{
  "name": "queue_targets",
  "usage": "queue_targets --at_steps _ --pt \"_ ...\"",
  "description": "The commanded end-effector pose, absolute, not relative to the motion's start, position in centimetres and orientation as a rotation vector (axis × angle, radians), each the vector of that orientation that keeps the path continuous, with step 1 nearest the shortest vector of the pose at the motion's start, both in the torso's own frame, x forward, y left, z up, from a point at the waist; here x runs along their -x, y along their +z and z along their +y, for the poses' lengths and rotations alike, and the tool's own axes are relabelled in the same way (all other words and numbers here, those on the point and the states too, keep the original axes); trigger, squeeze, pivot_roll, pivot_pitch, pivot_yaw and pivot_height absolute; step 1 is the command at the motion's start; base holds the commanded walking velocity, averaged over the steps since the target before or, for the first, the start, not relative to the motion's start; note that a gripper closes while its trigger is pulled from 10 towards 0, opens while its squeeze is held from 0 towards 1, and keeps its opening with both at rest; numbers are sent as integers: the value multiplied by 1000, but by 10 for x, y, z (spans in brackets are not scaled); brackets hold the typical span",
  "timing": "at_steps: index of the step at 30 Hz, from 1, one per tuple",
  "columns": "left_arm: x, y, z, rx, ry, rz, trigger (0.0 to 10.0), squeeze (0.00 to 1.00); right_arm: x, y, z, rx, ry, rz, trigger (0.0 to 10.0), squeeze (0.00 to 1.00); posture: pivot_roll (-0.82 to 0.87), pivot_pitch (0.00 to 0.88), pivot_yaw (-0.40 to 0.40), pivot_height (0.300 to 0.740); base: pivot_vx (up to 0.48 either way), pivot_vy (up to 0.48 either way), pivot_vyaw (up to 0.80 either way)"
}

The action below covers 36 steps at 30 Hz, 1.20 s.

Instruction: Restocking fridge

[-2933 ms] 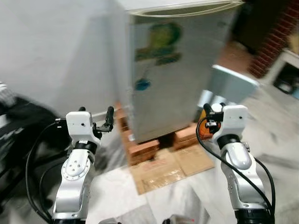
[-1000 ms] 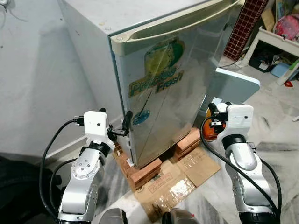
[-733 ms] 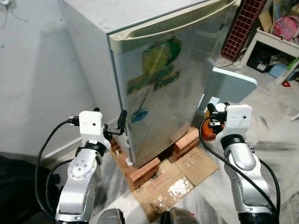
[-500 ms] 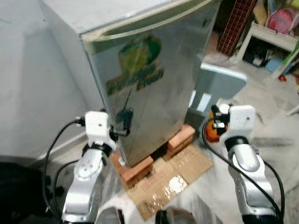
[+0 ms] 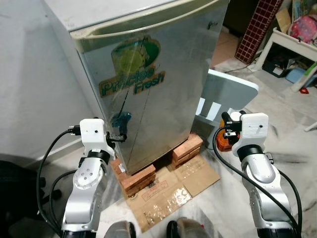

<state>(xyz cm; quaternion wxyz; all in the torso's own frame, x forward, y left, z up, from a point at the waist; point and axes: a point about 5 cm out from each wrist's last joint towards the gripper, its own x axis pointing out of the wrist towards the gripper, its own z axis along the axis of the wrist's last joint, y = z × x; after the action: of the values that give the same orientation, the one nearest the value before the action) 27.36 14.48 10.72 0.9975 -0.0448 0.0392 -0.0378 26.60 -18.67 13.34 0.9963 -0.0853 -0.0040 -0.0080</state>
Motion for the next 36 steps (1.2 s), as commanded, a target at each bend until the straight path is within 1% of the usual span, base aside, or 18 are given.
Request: queue_targets --at_steps 1,5,13,17,18,19,20,21,23,25,26,27,29,31,35,36 --pt "-279 103 148 97 -69 104 10000 0 -264 142 -187 178 -12 -40 10000 0 -66 141 -19 740 0 0 0" --pt "-297 99 158 128 -5 143 10000 0 -262 143 -191 191 -18 -35 10000 0 -87 147 -25 740 0 0 0" --pt "-319 101 154 128 -5 145 10000 0 -260 143 -194 203 -18 -30 10000 0 -100 151 -33 740 0 0 0" --pt "-326 90 137 132 -99 217 10000 0 -261 144 -192 205 -13 -29 10000 0 -100 150 -37 740 0 0 0" --pt "-326 90 137 132 -99 217 10000 0 -261 144 -192 205 -13 -29 10000 0 -100 150 -37 740 0 0 0" --pt "-327 89 131 139 -142 217 10000 0 -261 144 -192 206 -11 -29 10000 0 -106 149 -38 740 0 0 0" --pt "-327 89 131 139 -142 217 10000 0 -261 144 -192 206 -11 -29 10000 0 -106 149 -38 740 0 0 0" --pt "-328 89 124 119 -182 214 10000 0 -261 145 -192 206 -11 -30 10000 0 -106 149 -38 740 0 0 0" --pt "-330 88 120 110 -200 209 10000 0 -261 145 -192 207 -11 -31 10000 0 -106 149 -38 740 0 0 0" --pt "-330 88 106 99 -291 217 10000 0 -261 146 -195 215 -17 -33 10000 0 -114 144 -43 740 0 0 0" --pt "-330 88 106 99 -291 217 10000 0 -261 146 -195 215 -17 -33 10000 0 -114 144 -43 740 0 0 0" --pt "-328 87 98 76 -359 219 10000 0 -260 146 -197 220 -24 -31 10000 0 -114 142 -43 740 0 0 0" --pt "-326 85 91 49 -421 222 10000 0 -259 145 -198 223 -31 -29 10000 0 -113 139 -41 740 0 0 0" --pt "-321 84 81 12 -524 213 10000 0 -258 145 -200 228 -45 -25 10000 0 -113 139 -41 740 0 0 0" --pt "-317 83 75 0 -592 212 10000 0 -257 144 -200 232 -54 -23 10000 0 -110 132 -39 740 0 0 0" --pt "-314 83 71 -14 -647 213 10000 0 -256 144 -201 243 -69 -24 10000 0 -109 131 -39 740 0 0 0"
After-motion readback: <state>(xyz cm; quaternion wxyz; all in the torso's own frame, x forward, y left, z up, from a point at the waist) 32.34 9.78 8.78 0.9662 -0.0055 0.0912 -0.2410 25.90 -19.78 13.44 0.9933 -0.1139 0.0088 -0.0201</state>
